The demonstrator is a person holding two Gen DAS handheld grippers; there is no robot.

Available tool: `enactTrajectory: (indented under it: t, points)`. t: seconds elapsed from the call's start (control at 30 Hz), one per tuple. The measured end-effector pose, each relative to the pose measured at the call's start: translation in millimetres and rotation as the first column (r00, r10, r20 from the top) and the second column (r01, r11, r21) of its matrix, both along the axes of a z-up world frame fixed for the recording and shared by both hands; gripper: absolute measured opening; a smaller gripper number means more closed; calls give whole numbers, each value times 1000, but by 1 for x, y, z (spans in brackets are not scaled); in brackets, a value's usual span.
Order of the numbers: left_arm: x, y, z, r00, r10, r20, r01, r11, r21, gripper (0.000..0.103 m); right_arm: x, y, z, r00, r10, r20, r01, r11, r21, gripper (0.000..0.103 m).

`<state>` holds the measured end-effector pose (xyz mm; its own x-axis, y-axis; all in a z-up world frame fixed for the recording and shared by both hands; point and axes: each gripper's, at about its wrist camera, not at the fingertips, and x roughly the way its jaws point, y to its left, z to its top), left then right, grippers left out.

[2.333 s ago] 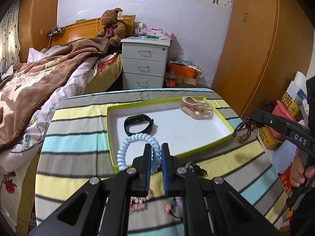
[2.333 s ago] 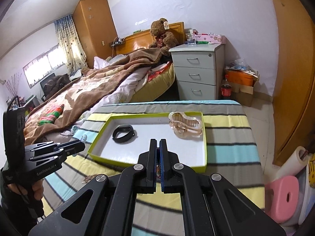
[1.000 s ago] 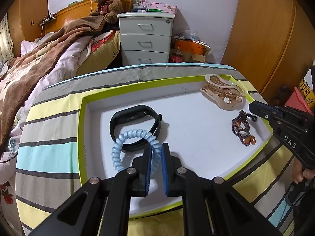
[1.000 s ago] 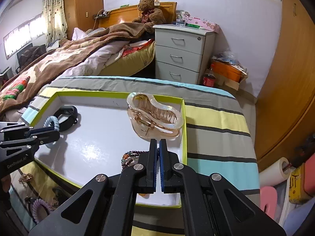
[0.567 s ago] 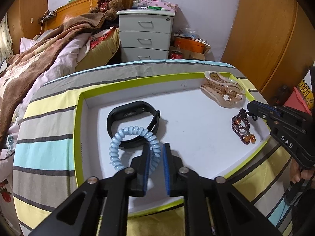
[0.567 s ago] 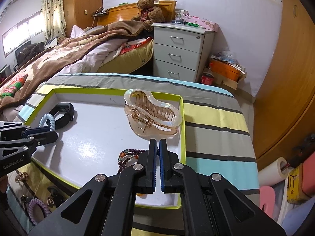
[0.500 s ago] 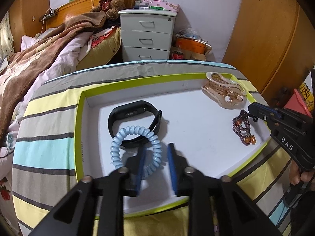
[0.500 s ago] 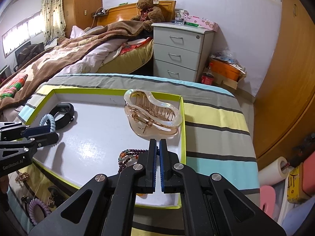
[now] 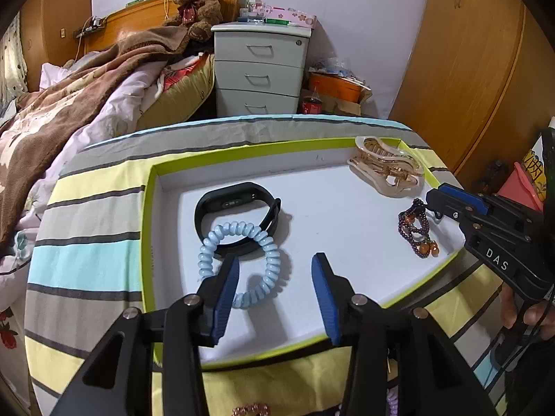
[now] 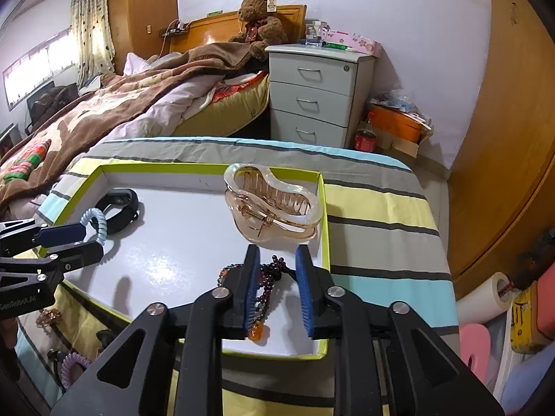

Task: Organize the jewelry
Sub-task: 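Open both grippers to drop the hair tie and bracelet into the tray, then lower the right gripper onto the purple coiled hair tie and grasp it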

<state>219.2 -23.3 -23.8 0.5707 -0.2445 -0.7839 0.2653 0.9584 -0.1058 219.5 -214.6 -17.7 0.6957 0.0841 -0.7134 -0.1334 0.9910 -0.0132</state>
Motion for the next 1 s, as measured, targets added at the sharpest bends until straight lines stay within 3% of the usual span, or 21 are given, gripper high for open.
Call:
enactTrajectory:
  t: [0.07,0.63,1.0]
  points:
    - [-4,0,3,1000,4,7,-4,1000,0,51,-3,1,3,1000,-2,5,2,1000,6,37]
    - [-68,9,46,993,32,115,-28,999,-35,60,-60,12,35,997,2,81,-6,998,56,37]
    - [-105,26,50,987,79,138,-73,996,-48,64,-95,23,34,996,29,88,-36,996,87,37]
